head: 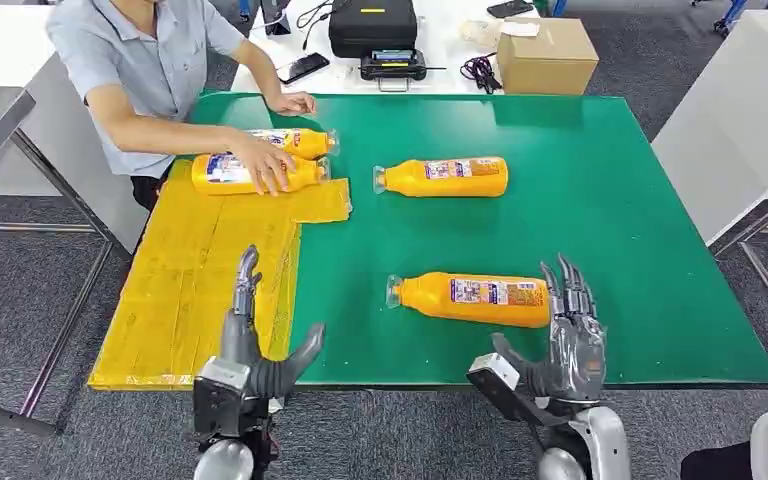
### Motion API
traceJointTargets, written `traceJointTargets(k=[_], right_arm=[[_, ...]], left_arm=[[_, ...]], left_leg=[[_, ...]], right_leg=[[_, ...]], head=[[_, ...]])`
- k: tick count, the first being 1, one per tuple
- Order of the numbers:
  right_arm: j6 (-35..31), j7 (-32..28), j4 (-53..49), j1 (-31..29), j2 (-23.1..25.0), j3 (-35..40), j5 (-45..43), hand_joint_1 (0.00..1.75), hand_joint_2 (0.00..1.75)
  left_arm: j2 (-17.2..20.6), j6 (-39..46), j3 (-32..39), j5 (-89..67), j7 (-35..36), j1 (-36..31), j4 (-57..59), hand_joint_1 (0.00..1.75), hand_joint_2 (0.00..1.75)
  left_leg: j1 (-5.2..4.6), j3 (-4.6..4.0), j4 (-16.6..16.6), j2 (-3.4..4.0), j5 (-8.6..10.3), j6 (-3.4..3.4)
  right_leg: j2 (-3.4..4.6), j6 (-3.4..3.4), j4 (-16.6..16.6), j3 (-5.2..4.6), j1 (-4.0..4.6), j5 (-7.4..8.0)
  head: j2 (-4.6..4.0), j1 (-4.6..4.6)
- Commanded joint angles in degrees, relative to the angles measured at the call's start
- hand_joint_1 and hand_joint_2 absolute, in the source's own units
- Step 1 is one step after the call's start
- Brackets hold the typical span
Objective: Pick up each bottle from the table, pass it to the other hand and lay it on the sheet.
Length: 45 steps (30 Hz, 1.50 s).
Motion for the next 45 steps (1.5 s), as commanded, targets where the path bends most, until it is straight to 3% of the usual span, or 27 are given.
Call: traceJointTargets(k=[1,8,13,20,32,45], right_arm=[[0.8,6.6,16.5,-8.0,-8.1,-1.3,8.5,0.0,1.75],[2.8,7.4,17.7,-8.5,-9.2,-0.9,8.3,0.0,1.75],[7.1,6.7,26.8,-13.9,-12.0,-1.2,6.2,0.0,1.75],[10.1,5.9,33.2,-18.7,-11.5,1.1,5.0,0.0,1.75],[15.8,4.6,36.2,-23.3,-12.6,7.4,2.6,0.0,1.75],[17.6,4.7,32.0,-23.5,-12.9,14.1,2.3,0.0,1.75]], left_arm=[[1.0,-0.3,-4.9,1.2,1.3,-3.8,9.2,0.0,1.75],[1.4,-0.2,-5.3,1.4,1.7,-3.4,9.0,0.0,1.75],[1.8,-0.2,-6.5,1.7,2.4,-3.3,8.9,0.0,1.75],[1.8,-0.4,-7.9,2.1,3.1,-4.5,9.8,0.0,1.75],[1.6,1.3,-10.3,0.2,4.3,-6.2,11.6,0.0,1.75],[1.8,0.9,-11.4,-0.4,5.1,-6.4,11.9,0.0,1.75]], left_leg=[[0.11,0.36,-0.1,0.14,-0.06,-0.12],[0.06,0.22,-0.1,0.08,-0.04,-0.08],[0.1,0.3,-0.1,0.17,-0.09,-0.1],[0.08,0.28,0.0,0.2,-0.07,-0.11],[0.08,0.26,0.0,0.24,-0.08,-0.09],[0.04,0.11,0.0,0.14,-0.04,-0.05]], right_leg=[[0.1,-0.14,-0.2,0.38,0.12,0.02],[0.05,-0.11,-0.1,0.22,0.07,-0.02],[0.12,-0.14,-0.1,0.33,0.12,-0.01],[0.16,-0.14,-0.1,0.28,0.1,0.01],[0.19,-0.13,-0.1,0.26,0.09,0.01],[0.11,-0.08,0.0,0.13,0.05,0.01]], head=[[0.0,0.0],[0.0,0.0],[0.0,-0.02],[0.0,0.0],[0.0,0.0],[0.0,-0.02]])
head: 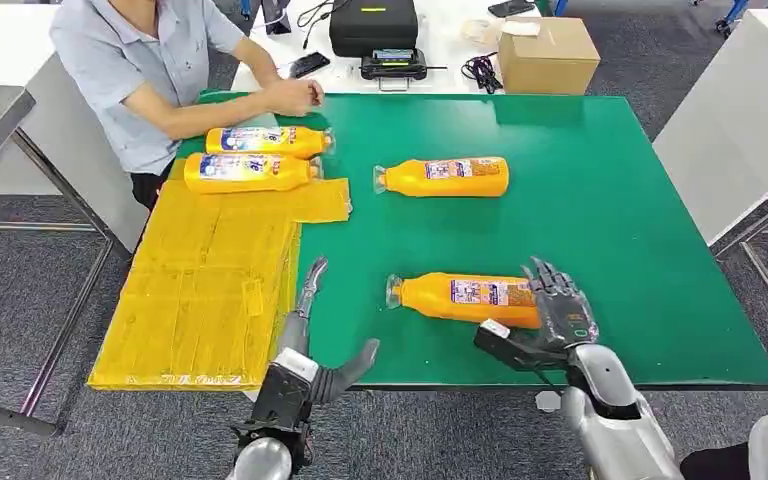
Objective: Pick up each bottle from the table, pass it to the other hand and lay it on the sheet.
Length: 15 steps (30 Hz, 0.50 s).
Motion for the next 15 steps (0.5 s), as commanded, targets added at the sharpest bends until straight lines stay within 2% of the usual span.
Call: traceJointTargets(k=[1,11,15], right_arm=[[1.4,0.1,1.2,-3.7,-0.9,7.2,-0.2,0.0,1.75],[1.5,0.2,1.7,-3.9,-0.9,7.1,-0.7,0.0,1.75],[3.2,0.7,5.1,-6.2,-1.3,7.2,-2.9,0.0,1.75]], left_arm=[[1.4,-0.2,-2.3,-0.5,0.7,-1.9,3.6,0.0,1.75],[1.5,-0.3,-2.4,-0.6,0.8,-2.0,3.7,0.0,1.75],[1.6,-0.8,-3.1,-0.8,1.0,-2.3,4.1,0.0,1.75]], left_leg=[[0.1,0.27,0.0,0.26,-0.15,-0.16],[0.07,0.21,0.0,0.15,-0.1,-0.13],[0.04,0.18,0.0,0.15,-0.08,-0.11]], right_leg=[[0.21,-0.18,0.0,0.23,0.11,-0.06],[0.12,-0.15,0.0,0.18,0.08,-0.05],[0.12,-0.13,0.0,0.15,0.05,-0.03]], head=[[0.0,0.02],[0.0,0.02],[0.0,0.0]])
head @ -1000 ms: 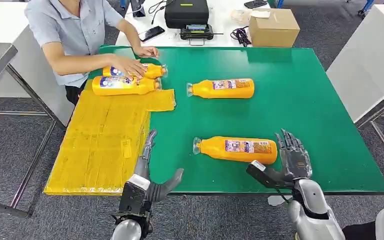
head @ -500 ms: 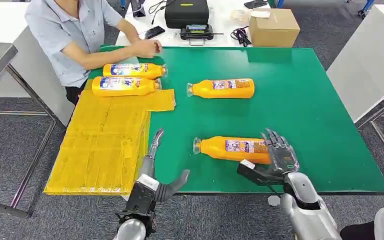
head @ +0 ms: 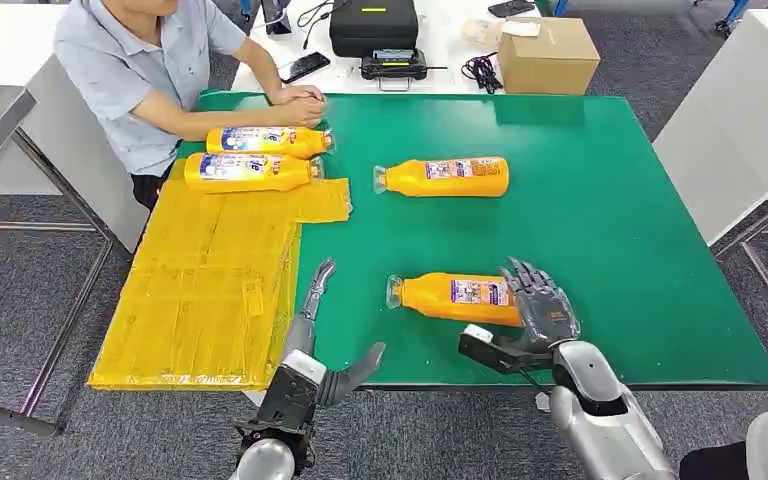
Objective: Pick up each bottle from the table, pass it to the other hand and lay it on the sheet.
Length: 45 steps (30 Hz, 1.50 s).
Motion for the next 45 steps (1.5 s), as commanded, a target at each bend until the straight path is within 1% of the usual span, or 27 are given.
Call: traceJointTargets(k=[1,4,7,8,10,11,13,14,16,17,21,22,25,26,27,33,35,38,40,43,45], right_arm=[[2.6,0.5,5.7,-5.3,-1.1,2.7,-2.9,0.0,1.75],[3.7,0.4,7.9,-6.7,-1.1,3.0,-3.8,0.0,1.75],[5.6,1.1,11.0,-8.5,-1.2,4.2,-4.5,0.0,1.75],[6.3,1.3,12.5,-9.5,-1.4,5.0,-4.7,0.0,1.75],[7.1,1.6,13.6,-10.0,-1.6,5.5,-5.1,0.0,1.75],[7.8,1.8,14.5,-10.4,-2.0,6.0,-5.3,0.0,1.75],[9.0,1.9,15.6,-10.9,-2.7,6.7,-6.0,0.0,1.75],[9.5,1.9,16.0,-11.2,-3.1,7.3,-6.3,0.0,1.75],[9.9,1.7,16.2,-11.3,-3.5,7.5,-7.0,0.0,1.75],[10.2,1.6,16.1,-11.3,-3.7,7.7,-7.3,0.0,1.75],[11.5,1.1,15.3,-11.0,-5.0,8.8,-8.5,0.0,1.75],[11.5,1.1,15.3,-11.0,-5.0,8.8,-8.5,0.03,1.75],[11.5,1.1,15.3,-11.0,-5.0,8.8,-8.5,0.03,1.75],[11.6,0.6,15.0,-10.8,-5.5,9.1,-8.6,1.45,1.75],[12.0,-0.1,14.4,-10.3,-5.7,9.0,-9.8,1.75,1.75],[12.6,-1.0,13.5,-9.6,-7.0,9.4,-10.9,1.75,1.75],[14.3,-2.0,13.3,-9.2,-7.4,8.9,-13.6,1.75,1.75],[17.9,-4.8,12.1,-7.7,-9.2,7.6,-20.2,1.75,1.75],[17.7,-4.8,11.3,-7.2,-9.9,8.0,-21.0,1.75,1.75],[17.6,-5.4,9.8,-5.9,-9.8,6.8,-24.2,1.75,1.75],[17.6,-5.4,9.3,-5.5,-9.9,6.9,-24.3,1.75,1.75]], left_arm=[[1.4,-0.6,-2.2,-0.2,0.5,-2.0,3.7,0.0,1.75],[1.5,-0.6,-2.4,-0.3,0.6,-2.2,4.0,0.0,1.75],[1.4,-0.9,-2.7,-0.2,0.8,-2.5,4.7,0.0,1.75],[1.4,-1.0,-2.8,-0.2,0.9,-2.6,5.0,0.0,1.75],[1.3,-1.1,-2.9,-0.2,0.9,-2.8,5.3,0.0,1.75],[1.3,-1.2,-3.0,-0.2,1.0,-3.0,5.7,0.0,1.75],[1.2,-1.2,-3.1,-0.4,1.1,-3.3,6.3,0.0,1.75],[1.2,-1.3,-3.2,-0.5,1.1,-3.4,6.5,0.0,1.75],[1.2,-1.3,-3.2,-0.5,1.1,-3.5,6.6,0.0,1.75],[1.1,-1.4,-3.3,-0.5,1.1,-3.6,6.7,0.0,1.75],[1.0,-1.6,-3.6,-0.6,1.1,-3.9,7.2,0.0,1.75],[1.0,-1.6,-3.6,-0.6,1.1,-3.9,7.2,0.0,1.75],[1.0,-1.6,-3.6,-0.6,1.1,-3.9,7.2,0.0,1.75],[1.0,-1.5,-3.6,-0.6,1.0,-4.0,7.2,0.0,1.75],[1.0,-1.6,-3.7,-0.6,1.0,-4.1,7.3,0.0,1.75],[0.9,-1.8,-3.9,-0.5,0.9,-4.3,7.7,0.0,1.75],[0.9,-1.9,-4.1,-0.4,0.7,-4.5,8.0,0.0,1.75],[0.7,-2.2,-4.4,0.5,0.1,-5.1,8.9,0.0,1.75],[0.6,-2.1,-4.4,0.8,-0.3,-5.2,9.2,0.0,1.75],[0.6,-2.0,-4.7,1.2,-0.6,-5.2,9.2,0.0,1.75],[0.7,-2.0,-4.8,1.2,-0.7,-5.2,9.1,0.0,1.75]], left_leg=[[0.03,0.13,0.0,0.13,-0.05,-0.09],[0.09,0.29,0.0,0.21,-0.13,-0.15],[0.03,0.13,0.0,0.12,-0.04,-0.08],[0.08,0.28,0.0,0.21,-0.1,-0.14],[0.05,0.13,0.0,0.13,-0.04,-0.08],[0.07,0.29,0.0,0.21,-0.1,-0.14],[0.04,0.17,0.0,0.11,-0.04,-0.08],[0.08,0.29,0.0,0.14,-0.09,-0.13],[0.05,0.18,0.0,0.06,-0.03,-0.08],[0.09,0.32,0.0,0.12,-0.08,-0.14],[0.07,0.35,0.0,-0.01,-0.03,-0.1],[0.05,0.3,0.0,-0.02,-0.01,-0.07],[0.11,0.42,0.0,0.01,-0.05,-0.14],[0.09,0.43,0.0,0.03,-0.06,-0.12],[0.06,0.42,0.0,-0.02,-0.03,-0.1],[0.05,0.42,0.0,-0.03,-0.02,-0.09],[0.11,0.48,0.0,0.0,-0.07,-0.13],[0.08,0.48,0.0,-0.11,-0.05,-0.12],[0.12,0.5,0.0,-0.16,-0.06,-0.13],[0.09,0.49,0.0,-0.12,-0.05,-0.11],[0.11,0.53,0.0,-0.08,-0.06,-0.13]], right_leg=[[0.1,-0.1,0.0,0.1,0.04,-0.02],[0.17,-0.17,-0.1,0.27,0.11,-0.05],[0.1,-0.09,0.0,0.1,0.04,0.0],[0.16,-0.16,-0.1,0.24,0.09,-0.03],[0.1,-0.09,-0.1,0.1,0.05,0.01],[0.17,-0.16,-0.1,0.26,0.08,-0.03],[0.08,-0.09,-0.1,0.14,0.05,-0.01],[0.1,-0.15,-0.1,0.27,0.09,-0.04],[0.04,-0.09,-0.1,0.15,0.05,-0.01],[0.07,-0.16,-0.1,0.31,0.1,-0.04],[-0.05,-0.12,-0.1,0.34,0.08,-0.04],[-0.05,-0.08,-0.1,0.29,0.05,-0.02],[-0.03,-0.16,-0.1,0.44,0.12,-0.03],[-0.01,-0.15,-0.1,0.44,0.1,-0.04],[-0.05,-0.13,-0.1,0.44,0.07,-0.04],[-0.06,-0.12,-0.1,0.43,0.07,-0.03],[-0.05,-0.17,-0.1,0.5,0.13,-0.06],[-0.15,-0.15,-0.1,0.52,0.1,-0.07],[-0.2,-0.16,-0.1,0.58,0.14,-0.09],[-0.15,-0.14,-0.1,0.53,0.11,-0.07],[-0.12,-0.17,-0.1,0.56,0.13,-0.06]], head=[[0.0,-0.02],[0.0,0.0],[0.0,0.0],[0.0,0.0],[0.0,0.0],[0.0,0.0],[0.0,-0.02],[0.0,0.0],[0.0,-0.02],[0.0,-0.02],[0.0,0.0],[0.0,-0.02],[0.0,0.0],[0.0,0.0],[0.0,0.0],[0.0,0.0],[0.0,0.0],[0.0,-0.02],[0.0,0.0],[0.0,0.0],[0.0,0.0]])
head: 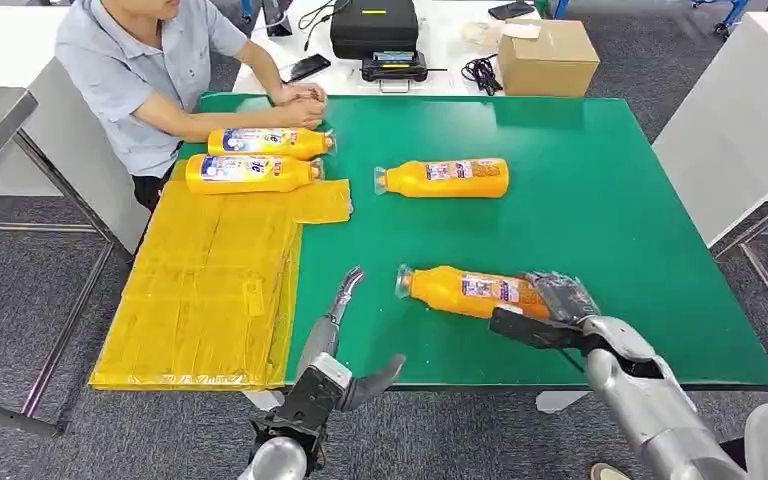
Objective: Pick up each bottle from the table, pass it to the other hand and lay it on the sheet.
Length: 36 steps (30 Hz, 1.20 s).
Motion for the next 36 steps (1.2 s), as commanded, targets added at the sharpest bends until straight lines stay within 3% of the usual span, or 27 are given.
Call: traceJointTargets(k=[1,11,14,19,24,36], right_arm=[[1.1,-0.8,-0.7,3.9,-1.4,0.2,-3.9,1.75,1.75],[0.8,-0.9,-1.2,4.3,-1.1,-0.6,-4.8,1.75,1.75],[-0.7,-0.9,-7.2,9.6,0.1,-4.4,-7.6,1.75,1.75],[-2.8,-3.8,-19.7,18.0,7.4,-14.4,-14.6,1.75,1.75],[-1.9,-7.1,-26.4,18.1,13.4,-17.0,-19.0,1.75,1.75],[0.4,-9.1,-27.4,17.2,15.8,-16.2,-22.4,1.75,1.75]], left_arm=[[0.7,0.1,-1.6,0.8,-0.6,-2.3,4.1,0.0,1.75],[0.7,0.2,-1.6,0.9,-0.6,-2.2,3.9,0.0,1.75],[1.1,0.4,-1.5,1.1,-1.0,-0.5,1.9,0.0,1.75],[1.3,0.0,0.5,6.8,-3.3,3.0,-2.4,0.0,1.75],[2.0,-7.9,2.7,19.3,-1.5,5.0,-3.8,0.0,1.75],[2.4,-11.4,3.4,27.8,-1.7,5.2,-4.2,0.0,1.75]], left_leg=[[0.09,0.15,0.0,-0.1,-0.03,-0.11],[0.13,0.22,0.0,-0.03,-0.07,-0.14],[0.13,0.24,0.0,-0.04,-0.06,-0.14],[0.12,0.18,-0.1,-0.03,-0.07,-0.12],[0.12,0.12,-0.1,0.24,-0.18,-0.15],[0.13,0.04,0.0,0.27,-0.21,-0.15]], right_leg=[[-0.13,-0.13,-0.1,0.22,0.1,-0.05],[-0.08,-0.17,-0.1,0.27,0.14,-0.06],[-0.08,-0.16,-0.1,0.29,0.14,-0.06],[-0.04,-0.13,-0.1,0.25,0.13,-0.05],[0.22,-0.17,0.0,0.1,0.12,-0.05],[0.23,-0.2,0.0,0.03,0.12,-0.1]], head=[[0.0,-0.02],[0.0,0.0],[0.0,-0.02],[0.0,0.0],[0.0,-0.02],[0.0,0.0]])
